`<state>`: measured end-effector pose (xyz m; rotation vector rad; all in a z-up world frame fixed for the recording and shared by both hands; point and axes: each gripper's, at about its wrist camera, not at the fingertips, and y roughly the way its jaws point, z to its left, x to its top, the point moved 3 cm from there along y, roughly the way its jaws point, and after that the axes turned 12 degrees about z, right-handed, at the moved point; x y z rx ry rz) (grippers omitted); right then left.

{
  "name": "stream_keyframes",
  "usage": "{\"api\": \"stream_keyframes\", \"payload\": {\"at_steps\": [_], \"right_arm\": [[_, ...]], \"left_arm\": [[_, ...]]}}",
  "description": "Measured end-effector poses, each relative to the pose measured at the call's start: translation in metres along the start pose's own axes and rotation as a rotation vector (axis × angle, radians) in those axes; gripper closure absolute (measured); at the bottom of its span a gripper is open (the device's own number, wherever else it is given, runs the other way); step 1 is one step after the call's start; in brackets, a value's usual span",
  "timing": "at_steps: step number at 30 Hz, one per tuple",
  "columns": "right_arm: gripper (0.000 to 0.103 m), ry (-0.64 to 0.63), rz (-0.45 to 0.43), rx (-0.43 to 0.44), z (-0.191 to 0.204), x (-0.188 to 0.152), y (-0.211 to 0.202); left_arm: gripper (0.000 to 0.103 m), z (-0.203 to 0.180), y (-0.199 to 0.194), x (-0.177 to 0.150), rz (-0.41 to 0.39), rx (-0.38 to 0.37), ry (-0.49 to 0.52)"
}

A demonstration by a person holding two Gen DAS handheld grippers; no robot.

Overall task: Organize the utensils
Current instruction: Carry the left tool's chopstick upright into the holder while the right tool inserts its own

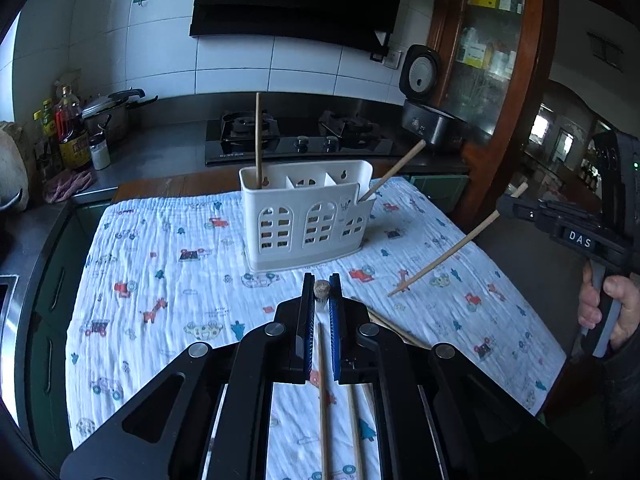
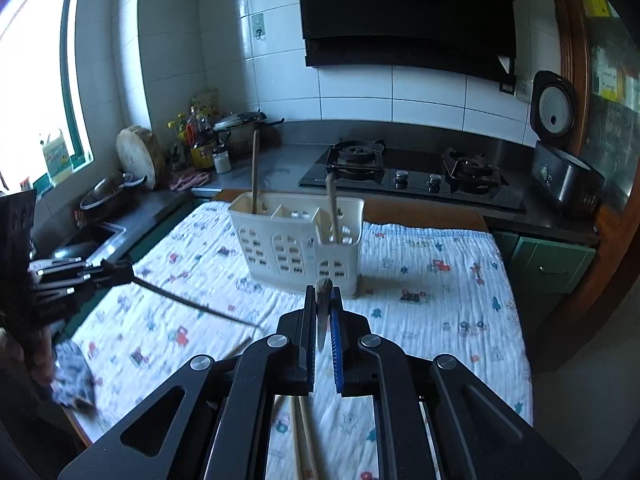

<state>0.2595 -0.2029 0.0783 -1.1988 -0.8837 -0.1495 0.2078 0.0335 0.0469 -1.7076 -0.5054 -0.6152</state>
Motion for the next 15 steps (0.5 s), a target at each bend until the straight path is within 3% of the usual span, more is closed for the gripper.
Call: {"api": "stream_keyframes", "payload": {"at_steps": [5, 13, 15], "right_arm": [[0.096, 0.010, -0.025, -0.021, -0.014, 0.050, -0.016], [0.096, -0.004, -0.086, -0.076, -0.019, 0.117, -0.028], [0.096, -0.003, -0.095, -0.075, -0.020, 0.128, -0.027]], "left_arm": [[0.097, 0.001, -0.024, 0.046, -0.049, -0.028, 0.028], [0.097, -0.005, -0.063, 0.132, -0.189, -0.011, 0.068], [0.097, -0.005, -0.065, 0.150, -0.221, 0.024, 0.072]]}}
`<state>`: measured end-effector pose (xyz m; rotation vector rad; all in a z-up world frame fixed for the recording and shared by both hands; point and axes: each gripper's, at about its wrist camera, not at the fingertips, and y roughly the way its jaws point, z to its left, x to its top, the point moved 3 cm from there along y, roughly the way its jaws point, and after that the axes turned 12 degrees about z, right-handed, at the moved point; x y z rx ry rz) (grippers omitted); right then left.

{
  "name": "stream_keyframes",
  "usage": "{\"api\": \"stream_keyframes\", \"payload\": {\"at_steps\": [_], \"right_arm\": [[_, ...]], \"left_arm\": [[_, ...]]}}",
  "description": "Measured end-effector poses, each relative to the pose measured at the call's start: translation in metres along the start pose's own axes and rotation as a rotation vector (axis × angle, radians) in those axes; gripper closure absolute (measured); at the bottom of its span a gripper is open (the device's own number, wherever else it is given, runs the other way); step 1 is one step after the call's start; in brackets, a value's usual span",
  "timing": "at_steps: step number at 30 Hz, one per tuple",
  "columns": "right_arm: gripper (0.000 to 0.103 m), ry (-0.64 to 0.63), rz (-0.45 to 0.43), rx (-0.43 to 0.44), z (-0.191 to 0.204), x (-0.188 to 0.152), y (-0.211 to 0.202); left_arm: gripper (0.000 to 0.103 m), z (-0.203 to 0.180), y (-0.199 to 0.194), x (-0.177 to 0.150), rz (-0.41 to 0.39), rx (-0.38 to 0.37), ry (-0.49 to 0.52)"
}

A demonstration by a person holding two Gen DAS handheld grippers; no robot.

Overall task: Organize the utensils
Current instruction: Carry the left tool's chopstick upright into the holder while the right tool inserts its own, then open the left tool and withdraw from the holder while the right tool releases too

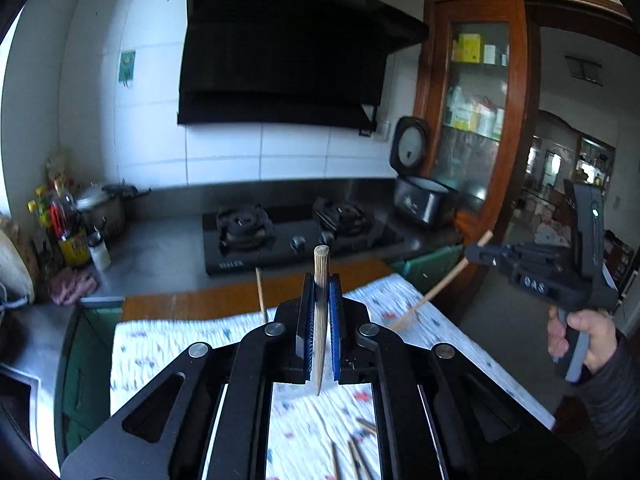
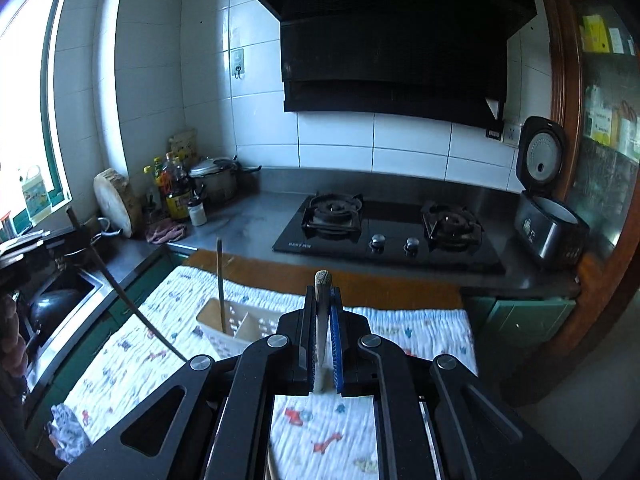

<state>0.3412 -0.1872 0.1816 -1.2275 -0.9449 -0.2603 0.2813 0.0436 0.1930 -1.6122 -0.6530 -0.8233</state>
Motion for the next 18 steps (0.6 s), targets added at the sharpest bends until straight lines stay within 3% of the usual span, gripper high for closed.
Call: {"api": "stream_keyframes", "payload": {"at_steps": [8, 18], "right_arm": [[0.096, -0.027, 0.023, 0.018, 0.007, 0.021, 0.030], [0.096, -0.043, 0.130, 0.033, 0.008, 0.006, 0.082]], "left_arm": [[0.097, 0.018, 0.048, 0.026, 0.007, 0.034, -0.055], [0.097, 0.049, 0.109, 0.006, 0.113, 0.046, -0.116]]}}
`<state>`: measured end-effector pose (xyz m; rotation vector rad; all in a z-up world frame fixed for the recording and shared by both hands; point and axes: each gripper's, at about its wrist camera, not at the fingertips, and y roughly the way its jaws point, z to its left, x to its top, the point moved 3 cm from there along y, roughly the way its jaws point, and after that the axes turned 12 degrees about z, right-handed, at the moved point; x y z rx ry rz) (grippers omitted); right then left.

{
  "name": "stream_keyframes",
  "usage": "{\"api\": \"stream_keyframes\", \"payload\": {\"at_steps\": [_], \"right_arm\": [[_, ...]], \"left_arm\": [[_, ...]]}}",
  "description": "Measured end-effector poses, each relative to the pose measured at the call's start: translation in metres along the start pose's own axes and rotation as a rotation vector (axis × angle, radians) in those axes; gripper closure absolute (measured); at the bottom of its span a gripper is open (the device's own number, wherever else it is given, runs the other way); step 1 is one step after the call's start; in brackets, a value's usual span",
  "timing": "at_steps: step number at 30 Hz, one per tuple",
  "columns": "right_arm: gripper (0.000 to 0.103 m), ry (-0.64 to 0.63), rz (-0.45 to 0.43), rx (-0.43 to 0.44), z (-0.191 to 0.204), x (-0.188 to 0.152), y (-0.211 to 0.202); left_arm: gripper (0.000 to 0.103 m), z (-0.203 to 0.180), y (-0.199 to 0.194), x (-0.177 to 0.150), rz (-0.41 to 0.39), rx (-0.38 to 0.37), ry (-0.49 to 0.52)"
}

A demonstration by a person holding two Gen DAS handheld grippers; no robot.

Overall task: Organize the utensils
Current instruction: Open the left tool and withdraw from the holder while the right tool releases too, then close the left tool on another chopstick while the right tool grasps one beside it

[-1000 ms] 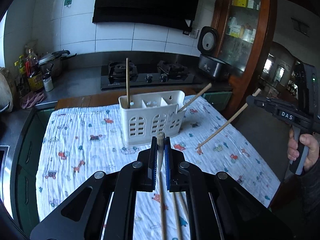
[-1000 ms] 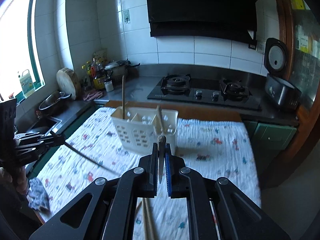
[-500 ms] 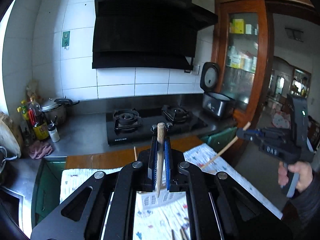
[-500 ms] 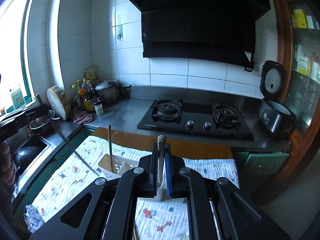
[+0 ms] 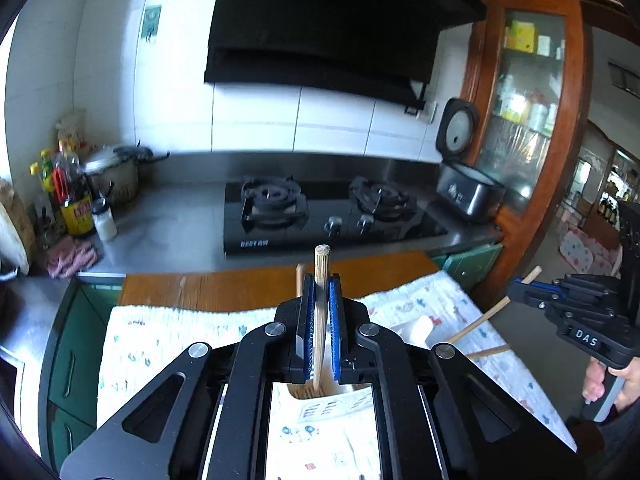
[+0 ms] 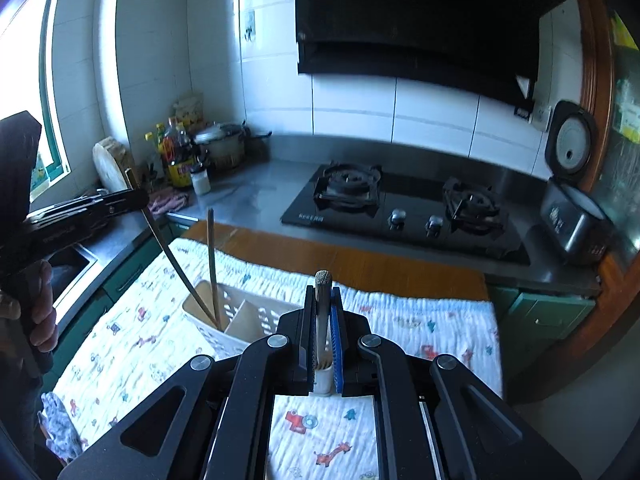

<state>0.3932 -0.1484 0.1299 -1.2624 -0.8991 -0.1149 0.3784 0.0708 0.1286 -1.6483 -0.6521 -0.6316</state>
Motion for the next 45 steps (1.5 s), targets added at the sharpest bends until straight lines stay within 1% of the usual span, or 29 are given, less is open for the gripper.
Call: {"api": "stream_keyframes", "payload": {"at_steps": [6, 9, 12, 13, 15, 16, 17, 19, 20, 22, 24, 26, 27, 30, 32, 34, 35, 39, 41, 42, 45], "right_arm": [[0.096, 0.015, 0.033, 0.006, -0.001, -0.007, 0.021], [0.096, 0.021, 0.039, 0.005, -0.003, -0.009, 0.025], [0.088, 0.039, 0.022, 0.019, -0.006, -0.010, 0.021], [0.086, 0.042, 0.013, 0.012, -0.007, -0.011, 0.017], [0.082, 0.039, 0.002, 0.012, -0.008, -0.012, 0.009], [0.076, 0.041, -0.013, 0.001, -0.009, -0.013, 0.003], [0.074, 0.037, -0.030, -0.015, -0.009, -0.015, -0.007], [0.073, 0.033, -0.059, -0.042, -0.010, -0.021, -0.023], [0.072, 0.031, -0.074, -0.049, -0.010, -0.026, -0.033], [0.069, 0.027, -0.097, -0.055, -0.009, -0.040, -0.049], [0.068, 0.021, -0.106, -0.047, -0.006, -0.058, -0.061], [0.068, 0.010, -0.107, -0.048, 0.000, -0.084, -0.069], [0.068, 0.006, -0.105, -0.045, 0.002, -0.096, -0.071], [0.068, 0.013, -0.091, -0.018, 0.008, -0.136, -0.071], [0.068, 0.019, -0.067, 0.012, 0.013, -0.164, -0.065], [0.068, 0.015, -0.044, 0.022, 0.019, -0.195, -0.058], [0.068, 0.011, -0.037, 0.026, 0.022, -0.208, -0.055], [0.069, -0.008, 0.033, 0.039, 0.035, -0.259, -0.032], [0.071, -0.007, 0.067, 0.051, 0.039, -0.278, -0.020], [0.074, -0.008, 0.080, 0.057, 0.041, -0.283, -0.015], [0.076, -0.011, 0.117, 0.048, 0.042, -0.304, -0.001]], "left_arm": [[0.097, 0.015, 0.026, -0.014, 0.064, -0.018, -0.026], [0.097, 0.020, 0.032, -0.019, 0.079, -0.031, -0.038], [0.095, 0.020, 0.030, -0.022, 0.072, -0.033, -0.036], [0.094, 0.020, 0.029, -0.022, 0.071, -0.028, -0.036], [0.089, 0.017, 0.020, -0.023, 0.063, -0.026, -0.029], [0.082, 0.016, 0.014, -0.024, 0.053, -0.018, -0.025], [0.077, 0.015, 0.004, -0.025, 0.035, -0.009, -0.024], [0.071, 0.011, -0.011, -0.029, 0.018, -0.019, -0.018], [0.071, 0.009, -0.021, -0.034, 0.009, -0.009, -0.014], [0.069, 0.004, -0.038, -0.044, -0.009, -0.020, -0.002], [0.066, -0.002, -0.054, -0.061, -0.020, -0.012, 0.003], [0.065, -0.009, -0.065, -0.078, -0.022, -0.030, 0.017], [0.065, -0.013, -0.070, -0.091, -0.022, -0.022, 0.018], [0.064, -0.020, -0.078, -0.123, -0.002, -0.033, 0.023], [0.064, -0.026, -0.082, -0.150, 0.021, -0.046, 0.030], [0.064, -0.030, -0.084, -0.177, 0.032, -0.053, 0.026], [0.064, -0.033, -0.083, -0.196, 0.050, -0.072, 0.024], [0.064, -0.038, -0.078, -0.250, 0.095, -0.066, 0.016], [0.065, -0.036, -0.075, -0.273, 0.118, -0.084, -0.012], [0.065, -0.035, -0.073, -0.283, 0.129, -0.095, -0.021], [0.066, -0.029, -0.066, -0.312, 0.166, -0.089, -0.044]]}}
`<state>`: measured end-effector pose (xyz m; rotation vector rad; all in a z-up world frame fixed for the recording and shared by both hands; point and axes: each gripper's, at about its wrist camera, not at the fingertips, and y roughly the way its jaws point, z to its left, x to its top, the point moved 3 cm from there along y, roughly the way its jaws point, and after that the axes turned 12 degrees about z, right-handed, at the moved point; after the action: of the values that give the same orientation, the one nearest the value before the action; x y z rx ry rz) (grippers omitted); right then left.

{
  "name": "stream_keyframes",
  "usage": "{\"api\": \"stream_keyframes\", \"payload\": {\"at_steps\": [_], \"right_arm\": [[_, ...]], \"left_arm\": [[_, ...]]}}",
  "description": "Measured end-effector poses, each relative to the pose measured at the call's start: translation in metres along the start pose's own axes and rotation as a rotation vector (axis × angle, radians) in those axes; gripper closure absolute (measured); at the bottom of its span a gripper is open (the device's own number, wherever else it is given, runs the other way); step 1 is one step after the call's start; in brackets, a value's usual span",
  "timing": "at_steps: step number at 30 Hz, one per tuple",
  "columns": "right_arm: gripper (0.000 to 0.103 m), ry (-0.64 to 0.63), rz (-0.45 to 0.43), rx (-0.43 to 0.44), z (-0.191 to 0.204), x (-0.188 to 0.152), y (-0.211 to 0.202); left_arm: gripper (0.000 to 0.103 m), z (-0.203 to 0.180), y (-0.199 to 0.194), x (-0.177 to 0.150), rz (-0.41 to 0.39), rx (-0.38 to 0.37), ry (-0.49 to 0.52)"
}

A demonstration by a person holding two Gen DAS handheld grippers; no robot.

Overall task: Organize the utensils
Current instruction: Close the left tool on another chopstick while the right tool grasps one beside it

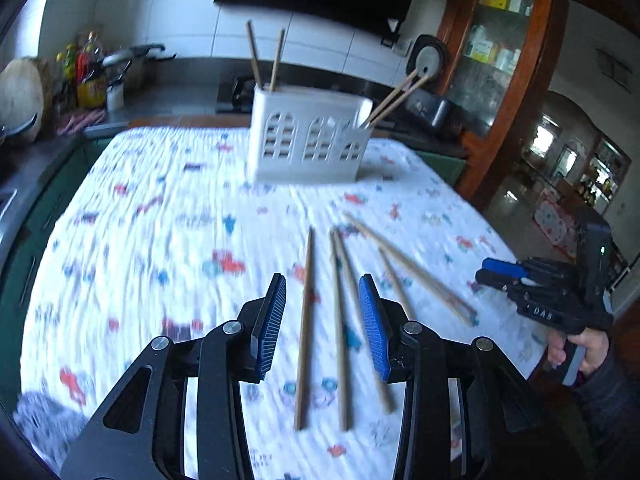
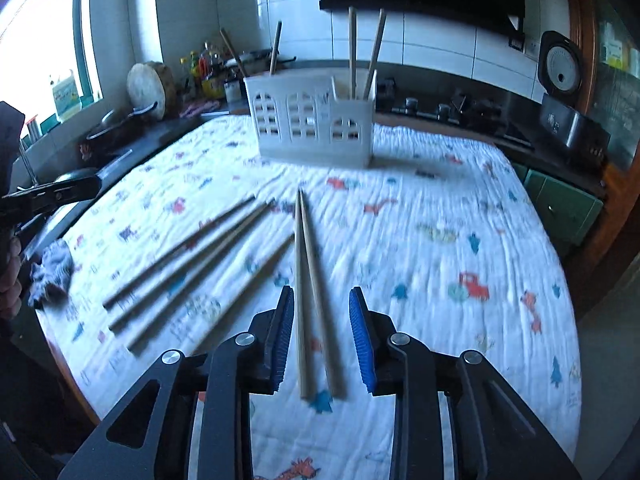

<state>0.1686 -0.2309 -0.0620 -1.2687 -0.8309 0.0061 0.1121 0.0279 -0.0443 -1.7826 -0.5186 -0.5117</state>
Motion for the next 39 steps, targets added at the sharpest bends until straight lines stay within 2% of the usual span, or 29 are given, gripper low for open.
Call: {"api": "stream_keyframes", "payload": {"at_steps": [6, 10, 12, 14, 20, 23, 30, 37, 39], "right_arm": [[0.077, 0.012, 0.051, -0.012, -0.002, -0.021, 0.024], [0.080, 0.016, 0.069, -0.009, -0.005, -0.022, 0.029], [0.082, 0.017, 0.074, -0.006, -0.006, -0.023, 0.031], [0.083, 0.016, 0.083, -0.006, -0.007, -0.023, 0.034], [0.084, -0.005, 0.095, -0.004, -0.003, -0.022, 0.038], [0.087, -0.017, 0.098, -0.033, -0.002, -0.021, 0.041], [0.089, -0.024, 0.115, -0.033, -0.005, -0.020, 0.049], [0.094, -0.036, 0.108, -0.058, -0.003, -0.023, 0.048], [0.094, -0.041, 0.107, -0.069, -0.002, -0.023, 0.048]], "left_arm": [[0.067, 0.008, 0.024, -0.034, 0.074, -0.004, -0.019], [0.067, 0.005, 0.041, -0.042, 0.105, 0.037, 0.005], [0.072, 0.006, 0.051, -0.046, 0.127, 0.020, -0.003], [0.077, 0.007, 0.061, -0.050, 0.145, 0.038, -0.007], [0.087, 0.012, 0.066, -0.055, 0.153, 0.029, -0.024], [0.087, 0.010, 0.067, -0.055, 0.155, 0.040, -0.011], [0.087, 0.007, 0.070, -0.053, 0.149, 0.051, -0.001], [0.090, 0.002, 0.074, -0.052, 0.150, 0.104, 0.026], [0.095, 0.002, 0.075, -0.050, 0.155, 0.123, 0.026]]}}
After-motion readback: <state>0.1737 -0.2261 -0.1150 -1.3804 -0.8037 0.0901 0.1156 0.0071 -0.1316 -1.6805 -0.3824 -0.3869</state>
